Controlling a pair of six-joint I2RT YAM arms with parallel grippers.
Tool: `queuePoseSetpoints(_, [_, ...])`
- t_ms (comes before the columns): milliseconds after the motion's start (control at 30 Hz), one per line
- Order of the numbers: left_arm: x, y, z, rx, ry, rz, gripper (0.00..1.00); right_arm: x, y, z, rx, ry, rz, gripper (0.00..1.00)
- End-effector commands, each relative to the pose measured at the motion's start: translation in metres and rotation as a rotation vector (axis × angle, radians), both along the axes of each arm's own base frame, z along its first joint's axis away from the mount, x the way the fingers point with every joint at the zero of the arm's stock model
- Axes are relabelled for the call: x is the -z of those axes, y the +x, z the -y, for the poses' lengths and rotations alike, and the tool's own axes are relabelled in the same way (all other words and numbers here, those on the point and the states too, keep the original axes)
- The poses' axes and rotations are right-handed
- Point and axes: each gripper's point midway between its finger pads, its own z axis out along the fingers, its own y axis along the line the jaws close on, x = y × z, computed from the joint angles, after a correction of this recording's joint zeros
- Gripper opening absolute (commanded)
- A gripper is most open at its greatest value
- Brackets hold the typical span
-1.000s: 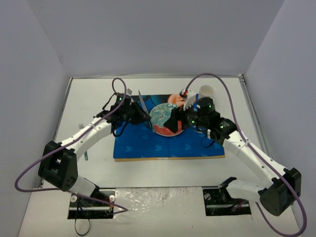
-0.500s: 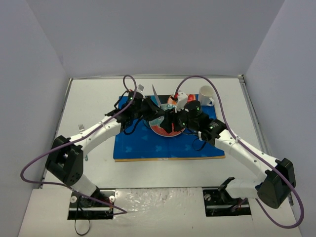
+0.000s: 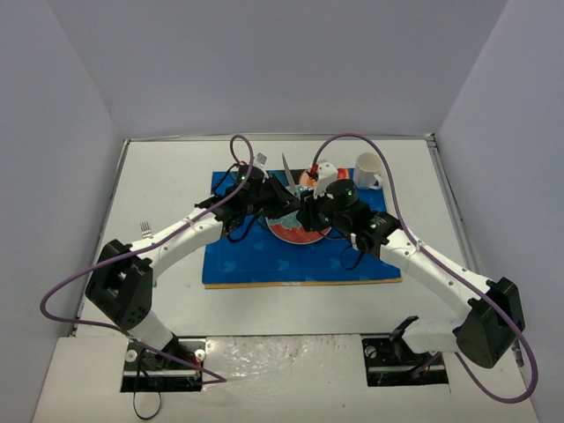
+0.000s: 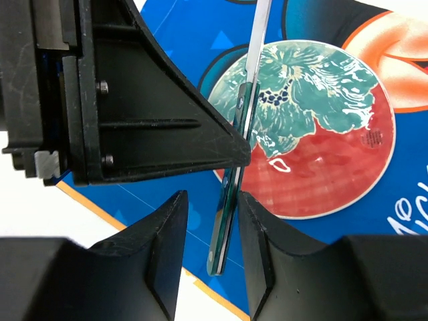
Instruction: Set the dinner table for one person
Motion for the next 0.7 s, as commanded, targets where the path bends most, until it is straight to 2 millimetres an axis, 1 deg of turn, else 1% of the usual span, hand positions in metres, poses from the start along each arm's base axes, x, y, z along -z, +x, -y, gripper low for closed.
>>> queuePoseSetpoints(0, [-0.062,0.006,0.017,0.028,-0.12,0.13,0.0,-0.017,0.015,-0.004,0.028,0.018,0.074,0.32])
queuePoseSetpoints(67, [-0.064,0.005,0.02,0.034,-0.125,0.133,0.0,-0.014,0.016,-0.002,0.032,0.01,0.073,0.29])
queuePoseSetpoints(167, [-0.064,0.003,0.022,0.041,-0.129,0.131,0.0,-0.01,0.015,-0.001,0.034,0.002,0.07,0.21])
queuePoseSetpoints(267, [-0.065,0.002,0.023,0.047,-0.135,0.13,0.0,-0.005,0.016,0.002,0.045,-0.01,0.064,0.17])
queuePoseSetpoints(367, [-0.066,0.001,0.023,0.05,-0.139,0.132,0.0,0.0,0.015,0.005,0.055,-0.019,0.063,0.09])
queuePoseSetpoints(400, [-0.066,0.0,0.023,0.051,-0.142,0.13,0.0,0.002,0.015,0.007,0.062,-0.024,0.06,0.03])
queuePoseSetpoints(433, [-0.066,0.0,0.024,0.052,-0.143,0.13,0.0,0.005,0.015,0.009,0.068,-0.027,0.057,0.0])
queuePoseSetpoints(533, [-0.063,-0.001,0.025,0.055,-0.14,0.129,0.01,0.01,0.015,0.017,0.095,-0.026,0.043,0.0])
queuePoseSetpoints(567, [-0.062,-0.002,0.025,0.058,-0.134,0.127,0.04,0.01,0.015,0.019,0.105,-0.018,0.04,0.0])
queuePoseSetpoints(633, [-0.056,-0.002,0.025,0.061,-0.122,0.121,0.14,0.013,0.012,0.027,0.127,-0.01,0.03,0.0])
queuePoseSetpoints(667, [-0.053,-0.003,0.025,0.06,-0.116,0.117,0.17,0.015,0.012,0.031,0.139,-0.004,0.025,0.0])
